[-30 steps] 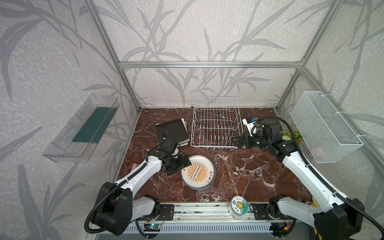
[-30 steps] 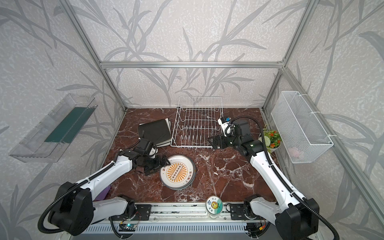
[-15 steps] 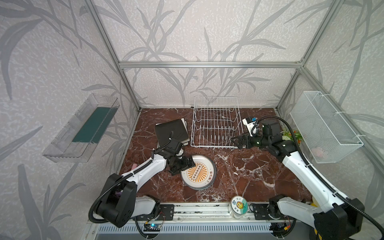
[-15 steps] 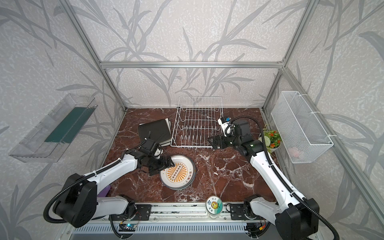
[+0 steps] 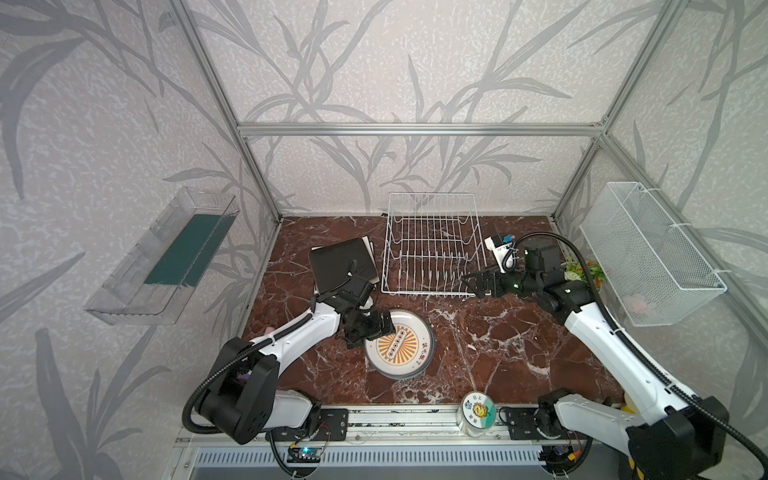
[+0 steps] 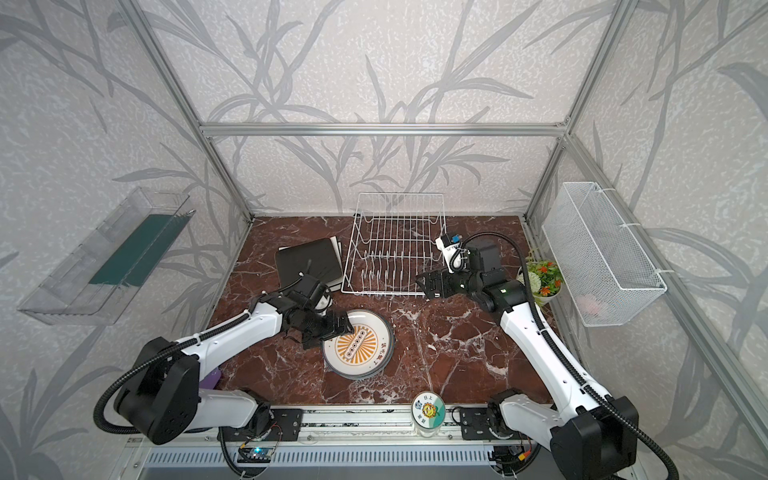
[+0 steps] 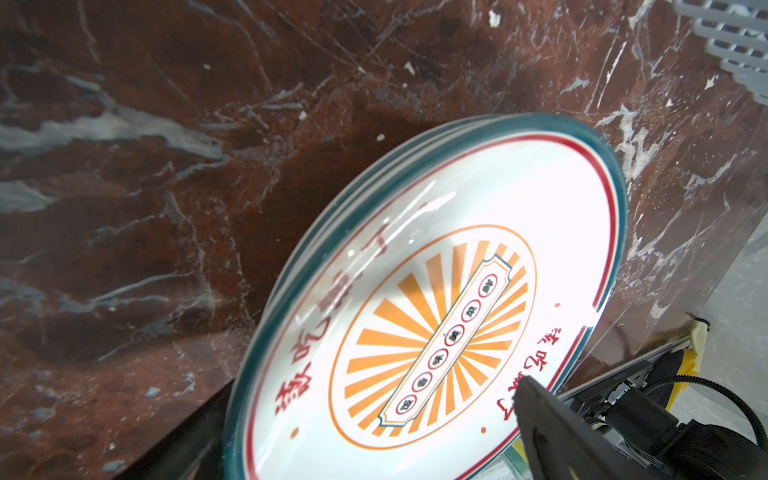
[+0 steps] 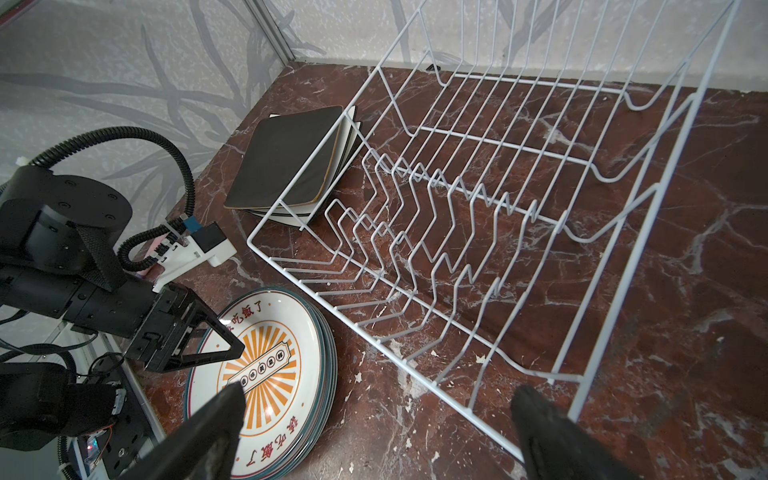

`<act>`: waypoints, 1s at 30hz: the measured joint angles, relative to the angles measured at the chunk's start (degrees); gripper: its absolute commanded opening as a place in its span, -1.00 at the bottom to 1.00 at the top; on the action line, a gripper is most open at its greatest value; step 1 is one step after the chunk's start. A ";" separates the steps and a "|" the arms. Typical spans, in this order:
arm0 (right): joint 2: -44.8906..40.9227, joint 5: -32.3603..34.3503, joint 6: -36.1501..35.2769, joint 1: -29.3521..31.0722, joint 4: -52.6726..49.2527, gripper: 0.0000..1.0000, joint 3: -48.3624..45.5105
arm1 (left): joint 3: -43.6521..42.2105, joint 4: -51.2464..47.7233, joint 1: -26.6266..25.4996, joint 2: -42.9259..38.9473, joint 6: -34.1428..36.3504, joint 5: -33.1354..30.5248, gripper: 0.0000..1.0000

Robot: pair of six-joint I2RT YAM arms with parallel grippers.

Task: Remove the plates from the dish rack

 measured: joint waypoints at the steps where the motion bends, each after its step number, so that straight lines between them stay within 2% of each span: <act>1: 0.00 0.00 0.00 0.00 0.00 0.98 -0.02 | 0.35 -0.39 -0.15 0.24 0.04 -0.20 0.99; 13: -0.02 0.76 -0.02 0.00 0.09 0.98 -0.76 | 6.40 -7.65 -1.95 1.20 0.94 -5.07 0.99; 17: -0.59 2.60 -0.02 0.00 0.72 0.98 -1.95 | 10.29 -11.67 -1.99 -1.03 2.19 -9.35 0.99; 20: -2.32 6.16 0.35 -0.02 2.34 0.98 -3.98 | 14.36 -14.53 -1.97 -3.76 4.04 -15.37 0.99; 24: -6.27 12.63 0.92 -0.83 5.42 0.98 -8.52 | 16.22 -14.75 -1.97 -10.64 6.93 -27.15 0.99; 27: -9.20 19.78 1.27 -1.64 7.91 0.98 -12.04 | 13.77 -11.61 -1.81 -17.68 10.75 -36.11 0.99; 30: -12.20 26.51 1.97 -3.15 12.17 0.98 -16.98 | 7.39 -4.09 -1.57 -25.70 17.07 -44.70 0.99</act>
